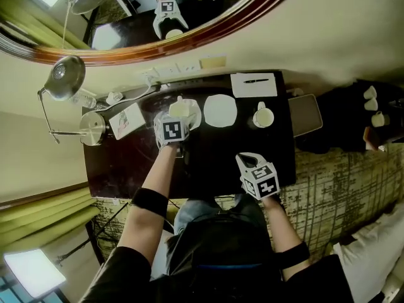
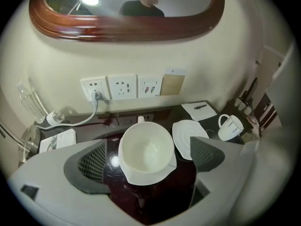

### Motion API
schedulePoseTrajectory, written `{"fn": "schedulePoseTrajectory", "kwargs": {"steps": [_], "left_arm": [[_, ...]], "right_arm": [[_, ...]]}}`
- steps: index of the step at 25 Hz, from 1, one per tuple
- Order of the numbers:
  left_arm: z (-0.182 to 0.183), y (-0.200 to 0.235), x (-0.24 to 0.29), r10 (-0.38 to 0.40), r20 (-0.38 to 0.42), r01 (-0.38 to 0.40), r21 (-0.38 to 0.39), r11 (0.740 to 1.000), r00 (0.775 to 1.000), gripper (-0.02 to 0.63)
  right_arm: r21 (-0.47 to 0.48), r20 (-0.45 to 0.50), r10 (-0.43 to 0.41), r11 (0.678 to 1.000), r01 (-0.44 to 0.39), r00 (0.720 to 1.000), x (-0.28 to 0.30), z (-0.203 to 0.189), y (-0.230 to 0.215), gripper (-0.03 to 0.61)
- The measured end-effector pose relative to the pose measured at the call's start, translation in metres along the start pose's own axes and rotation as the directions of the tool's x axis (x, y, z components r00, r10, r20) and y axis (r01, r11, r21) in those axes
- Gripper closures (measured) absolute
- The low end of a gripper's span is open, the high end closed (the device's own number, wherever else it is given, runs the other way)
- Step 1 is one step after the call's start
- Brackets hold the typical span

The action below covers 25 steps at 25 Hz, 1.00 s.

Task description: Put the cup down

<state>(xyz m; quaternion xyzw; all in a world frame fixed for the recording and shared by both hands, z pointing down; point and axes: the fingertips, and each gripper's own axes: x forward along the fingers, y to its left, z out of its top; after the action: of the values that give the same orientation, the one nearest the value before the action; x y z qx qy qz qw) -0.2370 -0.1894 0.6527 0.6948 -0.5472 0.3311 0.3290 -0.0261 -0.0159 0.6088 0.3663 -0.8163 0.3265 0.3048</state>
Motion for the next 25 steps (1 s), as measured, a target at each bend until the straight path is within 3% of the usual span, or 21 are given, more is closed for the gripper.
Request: {"fn": "schedulePoseTrajectory", "kwargs": {"steps": [6, 13, 14, 16, 25], "left_arm": [[-0.008, -0.004, 0.026, -0.023, -0.057, 0.025, 0.034, 0.999, 0.998, 0.063], [-0.006, -0.001, 0.037, 0.015, -0.063, -0.011, 0.058, 0.998, 0.998, 0.063], [-0.004, 0.0, 0.037, 0.025, -0.059, -0.021, 0.059, 0.998, 0.998, 0.071], [-0.004, 0.001, 0.036, 0.042, -0.058, -0.039, 0.055, 0.998, 0.997, 0.186], [0.012, -0.003, 0.022, 0.052, -0.018, -0.05, 0.065, 0.997, 0.998, 0.19]], "right_arm": [[0.026, -0.007, -0.018, 0.999, 0.018, 1.0, -0.001, -0.011, -0.008, 0.577], [0.039, 0.0, -0.022, 0.999, 0.022, 1.0, -0.003, -0.016, -0.013, 0.577], [0.039, 0.003, -0.025, 0.999, 0.025, 1.0, -0.004, -0.016, -0.014, 0.577], [0.051, -0.001, -0.03, 0.998, 0.03, 1.0, -0.007, -0.02, -0.018, 0.577], [0.066, 0.005, -0.039, 0.997, 0.039, 0.999, -0.016, -0.027, -0.025, 0.577]]}}
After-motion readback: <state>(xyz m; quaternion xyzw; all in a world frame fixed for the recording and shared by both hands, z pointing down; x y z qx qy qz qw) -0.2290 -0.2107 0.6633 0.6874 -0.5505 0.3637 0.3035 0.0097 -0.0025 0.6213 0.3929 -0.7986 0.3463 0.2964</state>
